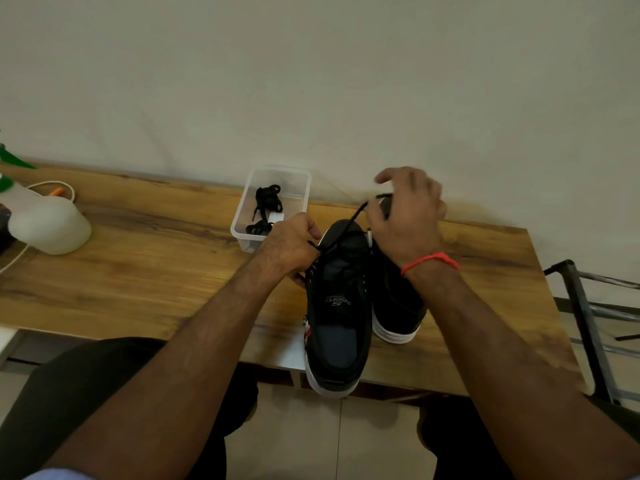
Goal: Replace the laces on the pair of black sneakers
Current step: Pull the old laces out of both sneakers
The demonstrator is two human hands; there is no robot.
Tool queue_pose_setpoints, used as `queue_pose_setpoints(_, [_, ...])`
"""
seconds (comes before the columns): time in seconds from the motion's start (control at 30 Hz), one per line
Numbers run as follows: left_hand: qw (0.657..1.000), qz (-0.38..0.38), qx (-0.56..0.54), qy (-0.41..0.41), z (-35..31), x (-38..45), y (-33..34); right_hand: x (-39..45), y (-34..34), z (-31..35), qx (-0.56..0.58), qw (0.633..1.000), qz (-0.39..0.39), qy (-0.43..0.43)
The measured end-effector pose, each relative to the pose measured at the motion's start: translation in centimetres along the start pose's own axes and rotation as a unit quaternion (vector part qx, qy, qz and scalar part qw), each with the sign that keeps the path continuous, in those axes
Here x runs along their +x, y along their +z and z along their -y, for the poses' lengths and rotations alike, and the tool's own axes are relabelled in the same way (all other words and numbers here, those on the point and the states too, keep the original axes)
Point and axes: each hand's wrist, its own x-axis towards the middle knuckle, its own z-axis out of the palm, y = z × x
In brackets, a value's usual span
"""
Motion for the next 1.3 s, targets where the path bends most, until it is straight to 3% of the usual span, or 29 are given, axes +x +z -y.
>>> queue_pose_setpoints(0.07, [1.000,0.001,0.007,0.002,-0.1,-0.1,0.0,-1.3,1.4,0.8,-0.097,0.981,0.139,-0.094])
queue_pose_setpoints(0.13, [1.000,-0.001,0.015,0.001,0.0,-0.1,-0.1,-2.4,3.0,1.2,-0.161,0.946,0.252,-0.129])
queue_pose_setpoints(0.27, [1.000,0.005,0.020,-0.003,0.0,-0.1,-0.1,-2.9,4.1,1.4,-0.211,0.935,0.261,-0.116])
queue_pose_setpoints(0.33, [1.000,0.006,0.014,-0.003,-0.1,-0.1,-0.1,-2.0,3.4,1.4,-0.187,0.952,0.226,-0.087])
queue_pose_setpoints(0.43, [1.000,0.007,0.014,-0.006,-0.3,-0.2,-0.1,-0.2,1.4,0.7,0.030,0.999,0.011,0.020])
queue_pose_setpoints(0.5, [1.000,0.010,0.019,-0.007,-0.3,-0.2,-0.1,0.9,-0.2,0.3,0.147,0.981,-0.112,0.059])
queue_pose_setpoints(0.57, [1.000,0.011,0.021,-0.009,-0.3,-0.2,-0.1,1.2,-0.8,0.2,0.170,0.973,-0.133,0.077])
queue_pose_setpoints(0.63, [1.000,0.013,0.025,-0.008,-0.3,-0.2,-0.1,1.0,-0.6,0.2,0.120,0.988,-0.077,0.067])
queue_pose_setpoints(0.7, [0.999,0.012,0.029,-0.007,-0.4,-0.3,-0.1,0.0,0.3,0.6,0.021,0.999,0.029,0.007])
queue_pose_setpoints(0.8, [0.999,0.008,0.035,-0.006,-0.4,-0.3,-0.2,-1.8,1.8,1.5,-0.129,0.973,0.167,-0.095])
queue_pose_setpoints(0.9, [0.999,0.007,0.041,-0.002,-0.2,-0.2,-0.1,-2.9,3.0,1.9,-0.197,0.937,0.270,-0.099])
queue_pose_setpoints(0.97, [0.999,0.007,0.043,0.000,-0.1,-0.1,-0.1,-2.8,3.3,1.9,-0.189,0.931,0.302,-0.074])
queue_pose_setpoints(1.1, [0.999,0.017,0.045,-0.004,-0.1,0.1,-0.1,-1.9,2.8,1.2,-0.159,0.941,0.296,-0.042])
queue_pose_setpoints(1.23, [0.997,0.026,0.079,0.008,0.2,0.4,0.2,-1.1,1.6,0.3,-0.194,0.919,0.341,-0.029])
queue_pose_setpoints(1.3, [0.995,0.018,0.091,0.026,0.5,0.9,0.4,-0.9,1.2,-0.1,-0.210,0.921,0.327,-0.030])
